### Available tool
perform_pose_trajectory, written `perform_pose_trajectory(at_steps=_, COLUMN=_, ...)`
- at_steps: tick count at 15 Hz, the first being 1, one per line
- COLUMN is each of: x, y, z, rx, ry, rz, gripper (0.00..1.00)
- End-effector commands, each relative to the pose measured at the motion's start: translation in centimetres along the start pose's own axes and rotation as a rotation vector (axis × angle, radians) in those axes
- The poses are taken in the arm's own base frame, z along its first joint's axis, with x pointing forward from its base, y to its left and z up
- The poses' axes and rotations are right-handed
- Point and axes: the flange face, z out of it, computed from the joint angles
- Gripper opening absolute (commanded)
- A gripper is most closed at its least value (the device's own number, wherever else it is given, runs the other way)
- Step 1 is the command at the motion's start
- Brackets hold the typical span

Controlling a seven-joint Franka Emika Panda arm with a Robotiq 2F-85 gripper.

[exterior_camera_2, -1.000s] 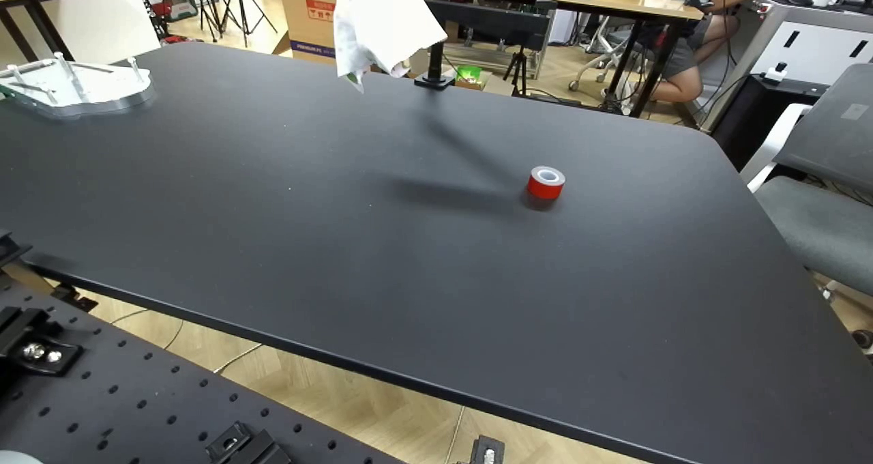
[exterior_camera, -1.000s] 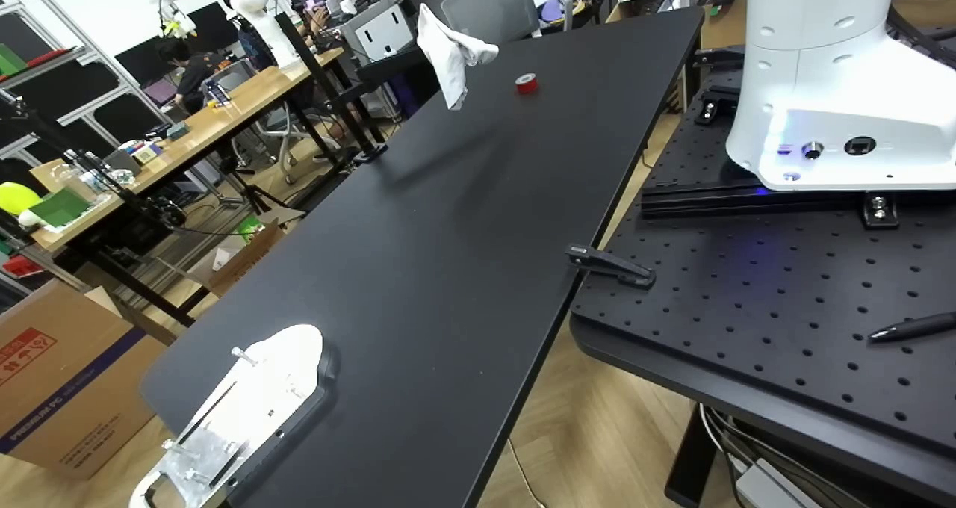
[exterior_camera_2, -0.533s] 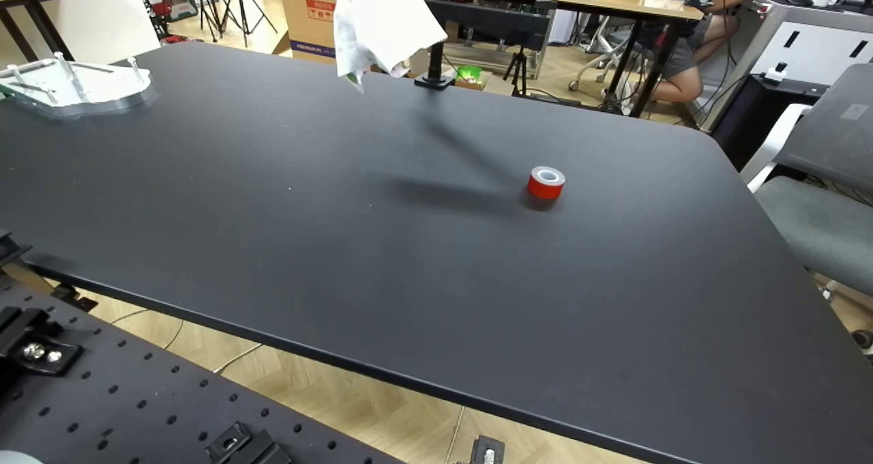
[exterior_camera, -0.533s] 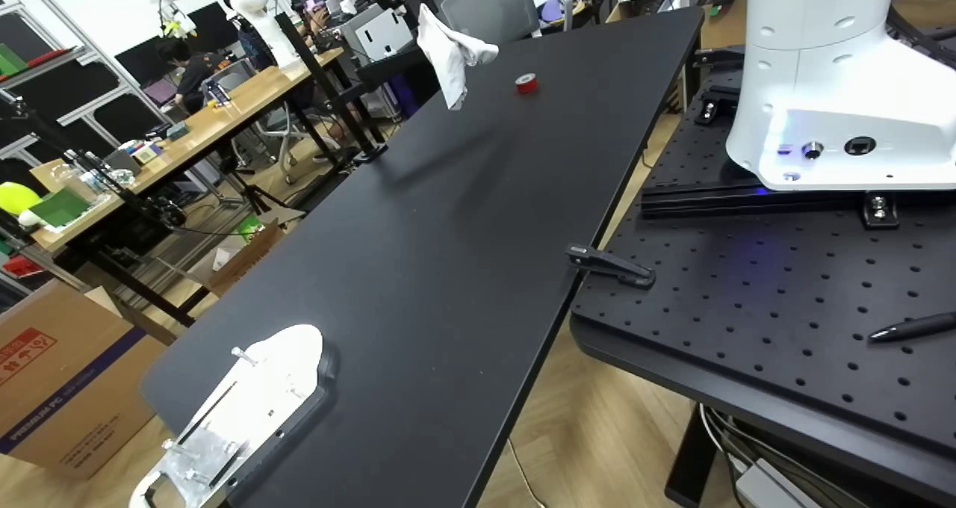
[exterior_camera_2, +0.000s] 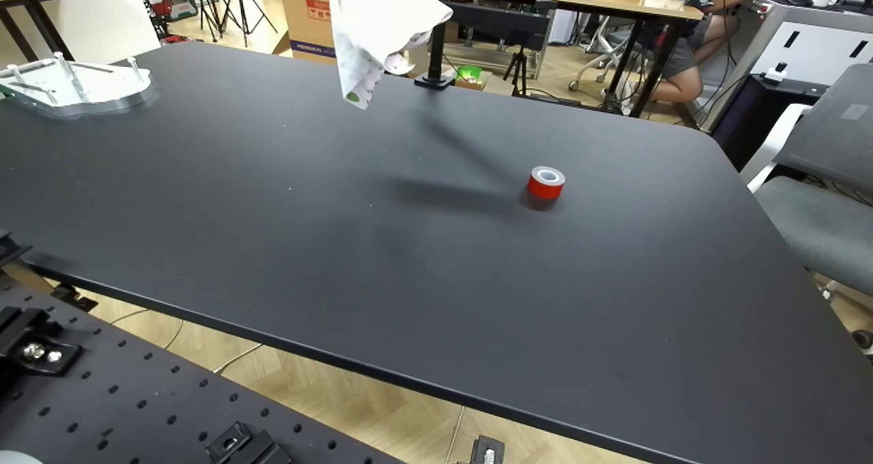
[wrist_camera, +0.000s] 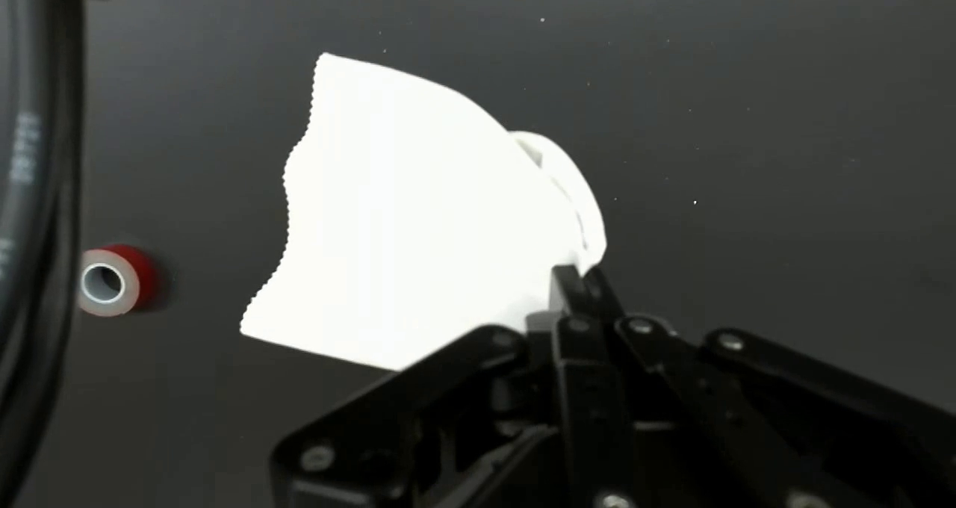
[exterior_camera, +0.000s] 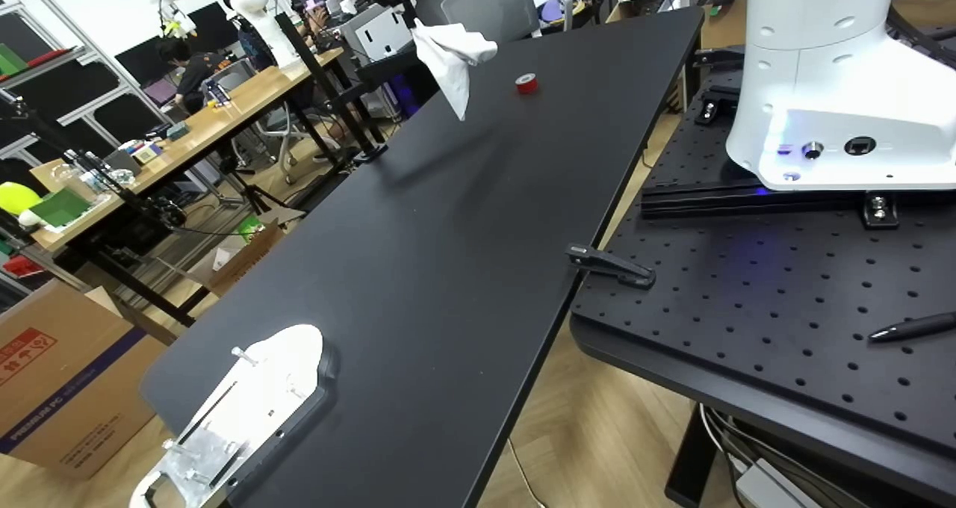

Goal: Unhang the cloth and put it on the table

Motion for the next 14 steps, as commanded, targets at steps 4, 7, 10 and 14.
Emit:
perform_pose_trajectory(at_steps=4, x=-0.2, y=2.7, z=-2.9, rx=0.008, ry=0.074, rz=0.139, gripper=0.00)
perform_pose_trajectory(at_steps=7, x=-0.8, y=4.3, z=-5.6, rx=0.009, ry=0.163, rz=0.192, gripper=0.00)
perform_pose_trajectory(at_steps=10, x=-1.9, y=6.4, z=-9.0, rx=0.008, ry=0.271, rz=0.257, gripper=0.00)
perform_pose_trajectory(at_steps=14, x=-3.3, y=9.5, z=-12.2, rx=0.002, ry=0.394, rz=0.349, gripper=0.00)
